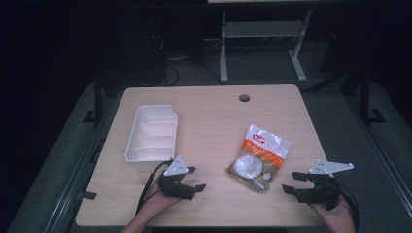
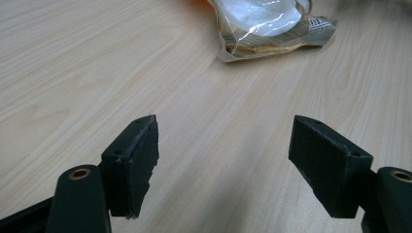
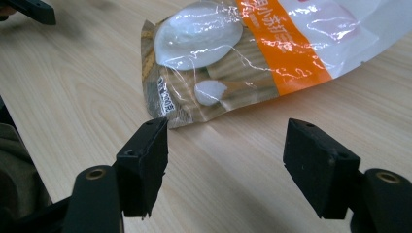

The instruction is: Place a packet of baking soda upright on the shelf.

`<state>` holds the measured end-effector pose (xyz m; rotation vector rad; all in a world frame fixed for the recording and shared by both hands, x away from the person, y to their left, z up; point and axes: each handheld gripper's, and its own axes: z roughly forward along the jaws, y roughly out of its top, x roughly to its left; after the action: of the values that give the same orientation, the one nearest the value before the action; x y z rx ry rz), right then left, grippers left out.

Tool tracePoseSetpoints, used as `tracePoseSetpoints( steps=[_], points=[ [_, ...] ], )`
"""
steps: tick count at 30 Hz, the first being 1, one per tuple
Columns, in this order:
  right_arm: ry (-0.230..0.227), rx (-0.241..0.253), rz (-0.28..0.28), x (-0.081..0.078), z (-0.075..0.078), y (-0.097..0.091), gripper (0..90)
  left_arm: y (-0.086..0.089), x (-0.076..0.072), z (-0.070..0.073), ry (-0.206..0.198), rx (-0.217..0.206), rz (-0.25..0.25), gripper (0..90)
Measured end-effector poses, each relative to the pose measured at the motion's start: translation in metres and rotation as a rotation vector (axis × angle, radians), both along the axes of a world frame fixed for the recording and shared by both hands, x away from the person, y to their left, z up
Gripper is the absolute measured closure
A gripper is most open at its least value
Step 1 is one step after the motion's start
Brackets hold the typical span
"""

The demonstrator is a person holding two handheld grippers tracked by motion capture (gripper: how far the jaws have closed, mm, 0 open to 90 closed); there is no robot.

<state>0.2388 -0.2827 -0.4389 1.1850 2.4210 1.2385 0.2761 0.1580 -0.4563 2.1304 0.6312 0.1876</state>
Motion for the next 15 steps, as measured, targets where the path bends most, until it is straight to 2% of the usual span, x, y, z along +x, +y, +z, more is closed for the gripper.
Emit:
tracePoseSetpoints(
  steps=[4,9,15],
  points=[
    [0.004,0.003,-0.01,0.0,0.0,-0.001,31.9,-0.001,0.0,0.002,-0.003,-0.011,-0.004,29.4],
    [-0.013,0.041,-0.034,0.0,0.003,-0.007,31.6,-0.006,0.002,0.005,0.003,-0.02,-0.004,34.1],
    [-0.018,0.04,-0.058,0.003,0.005,-0.013,30.8,-0.012,0.007,0.008,0.02,-0.026,0.022,48.0]
  ],
)
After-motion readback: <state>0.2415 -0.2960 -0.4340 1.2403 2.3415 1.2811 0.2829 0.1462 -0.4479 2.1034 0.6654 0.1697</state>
